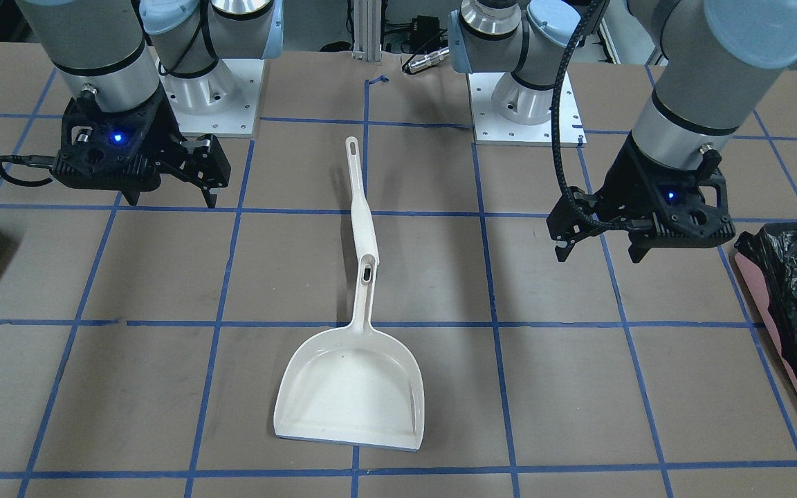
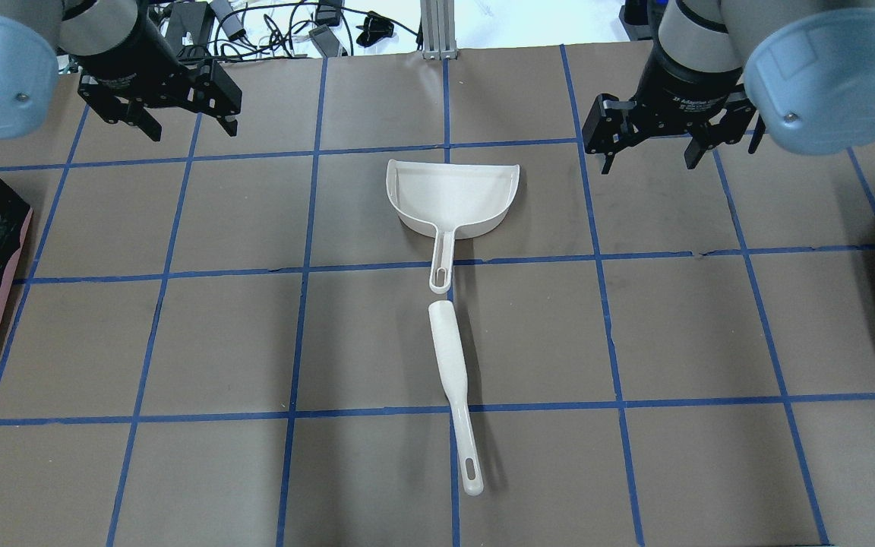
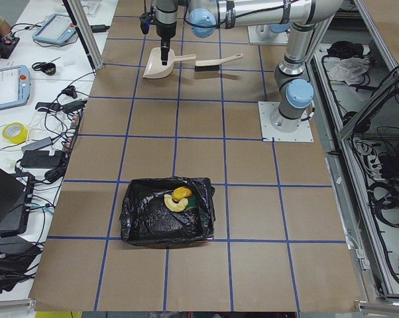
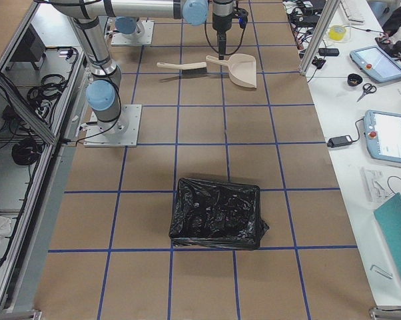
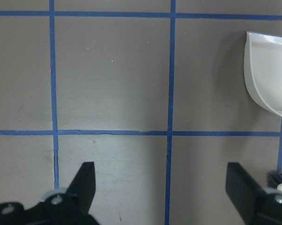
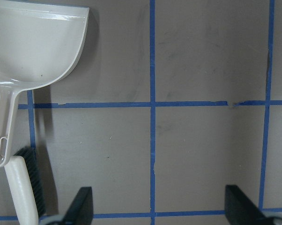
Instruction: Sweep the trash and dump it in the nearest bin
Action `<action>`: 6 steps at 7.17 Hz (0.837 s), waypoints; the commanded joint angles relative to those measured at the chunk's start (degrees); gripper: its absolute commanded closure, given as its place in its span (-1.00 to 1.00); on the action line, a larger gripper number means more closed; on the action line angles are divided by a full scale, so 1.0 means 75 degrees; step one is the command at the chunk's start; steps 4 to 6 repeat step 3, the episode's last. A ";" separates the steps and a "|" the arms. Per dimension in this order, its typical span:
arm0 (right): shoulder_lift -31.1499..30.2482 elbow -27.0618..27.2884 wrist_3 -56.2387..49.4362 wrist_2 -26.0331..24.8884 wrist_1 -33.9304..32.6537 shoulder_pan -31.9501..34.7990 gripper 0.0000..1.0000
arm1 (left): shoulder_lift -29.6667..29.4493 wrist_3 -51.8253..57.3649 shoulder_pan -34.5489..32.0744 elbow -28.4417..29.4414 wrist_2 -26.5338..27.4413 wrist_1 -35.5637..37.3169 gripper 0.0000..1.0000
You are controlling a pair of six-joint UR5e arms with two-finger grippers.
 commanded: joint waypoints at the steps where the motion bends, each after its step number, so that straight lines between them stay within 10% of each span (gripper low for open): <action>1: 0.0023 0.0008 0.0000 0.0000 0.0000 -0.0001 -1.00 | -0.0011 -0.0010 -0.0057 -0.0057 0.0006 0.0026 -1.00; 6: 0.0035 0.0008 0.0000 0.0000 0.0000 -0.0001 -1.00 | 0.0036 0.0002 -0.0058 -0.0057 0.0006 0.0026 -1.00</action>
